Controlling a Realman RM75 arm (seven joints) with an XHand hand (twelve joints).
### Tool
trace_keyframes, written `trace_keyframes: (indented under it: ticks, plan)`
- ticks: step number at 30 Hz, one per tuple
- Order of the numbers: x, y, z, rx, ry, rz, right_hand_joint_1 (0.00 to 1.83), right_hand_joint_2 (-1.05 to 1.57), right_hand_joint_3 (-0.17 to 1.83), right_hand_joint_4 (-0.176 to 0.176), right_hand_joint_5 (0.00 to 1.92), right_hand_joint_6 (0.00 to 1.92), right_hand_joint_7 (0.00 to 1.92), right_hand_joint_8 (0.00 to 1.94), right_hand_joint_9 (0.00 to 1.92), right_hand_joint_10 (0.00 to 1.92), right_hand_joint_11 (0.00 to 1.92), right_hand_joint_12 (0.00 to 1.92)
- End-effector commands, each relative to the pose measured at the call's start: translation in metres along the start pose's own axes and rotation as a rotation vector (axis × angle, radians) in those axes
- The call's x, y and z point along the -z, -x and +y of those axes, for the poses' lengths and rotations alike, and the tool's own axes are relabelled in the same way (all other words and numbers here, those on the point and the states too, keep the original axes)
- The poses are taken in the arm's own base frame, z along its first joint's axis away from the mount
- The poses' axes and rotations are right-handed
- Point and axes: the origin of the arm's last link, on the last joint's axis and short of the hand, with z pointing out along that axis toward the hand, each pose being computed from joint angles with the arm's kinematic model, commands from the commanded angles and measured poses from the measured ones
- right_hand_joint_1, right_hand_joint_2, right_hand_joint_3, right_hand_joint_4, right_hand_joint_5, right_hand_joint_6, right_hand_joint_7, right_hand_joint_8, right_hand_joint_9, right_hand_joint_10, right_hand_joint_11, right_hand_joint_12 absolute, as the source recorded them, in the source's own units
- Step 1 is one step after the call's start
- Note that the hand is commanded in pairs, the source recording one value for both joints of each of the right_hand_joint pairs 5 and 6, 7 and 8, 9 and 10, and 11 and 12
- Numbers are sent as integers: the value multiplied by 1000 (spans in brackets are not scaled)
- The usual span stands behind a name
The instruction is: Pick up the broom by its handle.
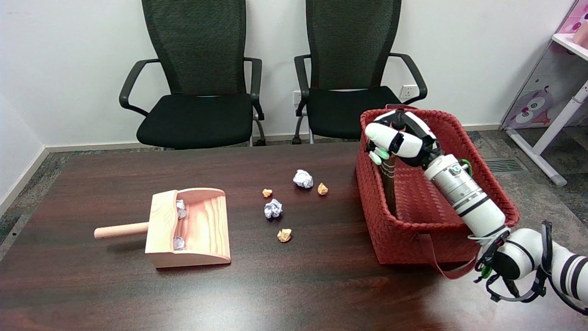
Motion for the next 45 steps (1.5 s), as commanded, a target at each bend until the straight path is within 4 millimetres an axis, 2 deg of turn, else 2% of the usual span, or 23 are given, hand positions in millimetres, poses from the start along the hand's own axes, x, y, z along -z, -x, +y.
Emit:
trace_keyframes:
  ticks: [1, 4, 6, 7, 8, 10, 11, 12, 15, 16, 17, 27, 31, 37, 38, 39, 45]
  plan:
    - [-1, -4, -3, 4, -3, 10, 875, 418, 874, 176, 1920, 1920, 1920, 1920, 1920, 1920, 1588, 1588]
    - [-2, -3, -4, 2, -9, 9, 881, 408, 897, 175, 1920, 1920, 1920, 1920, 1920, 1920, 1596, 1596]
    - [-3, -4, -6, 3, -17, 10, 882, 410, 913, 148, 1920, 1920, 1920, 1920, 1920, 1920, 1604, 1604]
    - [-3, -4, -7, 4, -21, 12, 881, 421, 921, 102, 1920, 1920, 1920, 1920, 1920, 1920, 1625, 1625]
    - [-3, -5, -8, 4, -25, 14, 876, 439, 929, 24, 1920, 1920, 1920, 1920, 1920, 1920, 1660, 1660]
    - [-2, -5, -9, 4, -30, 18, 881, 510, 917, 26, 1920, 1920, 1920, 1920, 1920, 1920, 1741, 1741]
    - [-1, -5, -12, 18, -32, 23, 888, 575, 910, 40, 1920, 1920, 1920, 1920, 1920, 1920, 1784, 1784]
    - [-1, -5, -15, 38, -38, 27, 905, 615, 910, 96, 1920, 1920, 1920, 1920, 1920, 1920, 1820, 1820]
    - [-3, -4, -32, 79, -43, 40, 931, 750, 930, 107, 1920, 1920, 1920, 1920, 1920, 1920, 1919, 1919]
    - [-4, -3, -37, 90, -42, 43, 944, 773, 944, 55, 1920, 1920, 1920, 1920, 1920, 1920, 1920, 1920]
    - [-6, -1, -45, 114, -47, 46, 951, 793, 957, 33, 1920, 1920, 1920, 1920, 1920, 1920, 1920, 1920]
    - [-28, 10, -96, 254, -34, 90, 968, 975, 1077, 31, 1920, 1920, 1920, 1920, 1920, 1920, 1920, 1920]
    - [-35, 14, -106, 286, 3, 97, 970, 994, 1072, 29, 1920, 1920, 1920, 1920, 1920, 1920, 1920, 1920]
    - [-42, 15, -127, 263, -34, 105, 960, 1023, 1135, 37, 1920, 1920, 1920, 1920, 1920, 1920, 1920, 1920]
    - [-42, 15, -130, 257, -37, 104, 948, 1031, 1155, 94, 1920, 1920, 1920, 1920, 1920, 1920, 1920, 1920]
    - [-42, 14, -132, 258, -44, 106, 940, 1032, 1176, 125, 1920, 1920, 1920, 1920, 1920, 1920, 1920, 1920]
    - [-50, 17, -171, 303, -116, 62, 927, 995, 1302, 134, 1920, 1920, 1920, 1920, 1920, 1920, 1920, 1920]
